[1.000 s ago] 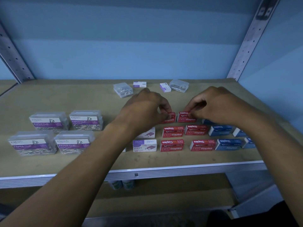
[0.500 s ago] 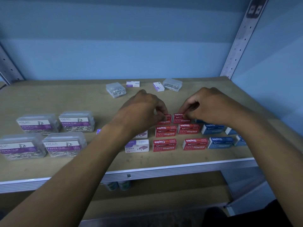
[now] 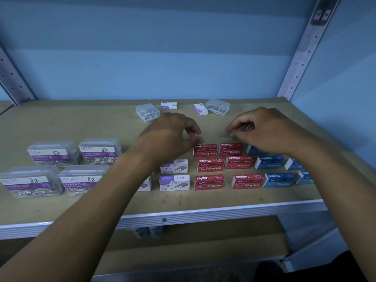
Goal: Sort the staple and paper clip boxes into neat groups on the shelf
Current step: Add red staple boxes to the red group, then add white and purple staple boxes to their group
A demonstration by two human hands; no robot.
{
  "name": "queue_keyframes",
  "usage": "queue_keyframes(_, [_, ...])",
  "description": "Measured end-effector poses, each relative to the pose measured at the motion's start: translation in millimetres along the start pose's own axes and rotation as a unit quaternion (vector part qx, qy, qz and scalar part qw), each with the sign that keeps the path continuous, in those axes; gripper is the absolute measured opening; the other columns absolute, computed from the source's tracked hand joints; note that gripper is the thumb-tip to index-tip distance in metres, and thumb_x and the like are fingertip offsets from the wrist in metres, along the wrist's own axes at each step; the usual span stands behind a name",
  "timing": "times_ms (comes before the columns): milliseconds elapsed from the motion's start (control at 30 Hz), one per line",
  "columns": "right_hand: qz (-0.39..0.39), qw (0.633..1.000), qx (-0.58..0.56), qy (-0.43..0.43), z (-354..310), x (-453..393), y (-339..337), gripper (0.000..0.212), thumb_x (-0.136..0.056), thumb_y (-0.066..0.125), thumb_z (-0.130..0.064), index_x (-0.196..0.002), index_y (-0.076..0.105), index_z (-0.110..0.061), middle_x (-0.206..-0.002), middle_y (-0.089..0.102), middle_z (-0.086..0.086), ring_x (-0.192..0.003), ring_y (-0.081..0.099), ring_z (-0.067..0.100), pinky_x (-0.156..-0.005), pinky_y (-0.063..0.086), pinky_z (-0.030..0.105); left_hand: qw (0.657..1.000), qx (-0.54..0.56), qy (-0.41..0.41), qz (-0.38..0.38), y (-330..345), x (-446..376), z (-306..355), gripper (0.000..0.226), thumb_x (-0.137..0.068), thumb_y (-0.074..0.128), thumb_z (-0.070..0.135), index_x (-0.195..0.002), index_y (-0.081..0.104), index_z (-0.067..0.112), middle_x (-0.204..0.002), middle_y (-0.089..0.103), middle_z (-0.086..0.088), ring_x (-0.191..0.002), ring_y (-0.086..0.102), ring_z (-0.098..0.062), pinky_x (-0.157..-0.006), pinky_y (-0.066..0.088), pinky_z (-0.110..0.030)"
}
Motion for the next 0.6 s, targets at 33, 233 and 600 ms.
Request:
queue_keyframes(33, [0.006, 1.000, 0.001, -0.001, -1, -2, -1, 0.011, -0.089, 0.072, -0.033, -0.097, 0.077, -0.039, -0.091, 0.069, -0.024, -0.083, 0.062, -0.007, -0.066, 0.042, 0.010, 1.000, -0.003, -0.011, -0.004, -3, 0, -4, 0.024, -0.086, 0.066, 0.047, -0.104, 0.071, 0.032, -0.100, 0.067, 0.018, -0.085, 0.056, 0.003, -0.068, 0.039, -0.012])
queue_keyframes(233, [0.027, 0.998, 0.048, -0.024, -14, -32, -4, 0.025, -0.092, 0.061, -0.025, -0.111, 0.074, -0.035, -0.110, 0.069, -0.009, -0.097, 0.063, 0.010, -0.080, 0.047, 0.025, 0.996, -0.082, -0.043, 0.003, -30, -15, -29, 0.036, -0.087, 0.068, 0.040, -0.120, 0.066, 0.026, -0.121, 0.064, 0.008, -0.112, 0.057, -0.013, -0.089, 0.038, -0.021])
queue_keyframes(600, [0.002, 0.991, 0.133, -0.019, -40, -128, 18, 0.030, -0.087, 0.070, -0.040, -0.114, 0.072, -0.027, -0.131, 0.061, -0.001, -0.116, 0.055, 0.021, -0.086, 0.043, 0.030, 0.973, -0.196, -0.092, -0.078, -17, -85, -85, 0.041, -0.084, 0.068, 0.039, -0.123, 0.062, 0.025, -0.126, 0.061, -0.003, -0.117, 0.055, -0.026, -0.096, 0.048, -0.041])
Point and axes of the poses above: each hand's wrist, its own x-axis away from the middle knuckle, its own y-axis out of the palm, z = x × y, the point moved 8 cm from there along -x, towards the middle knuckle
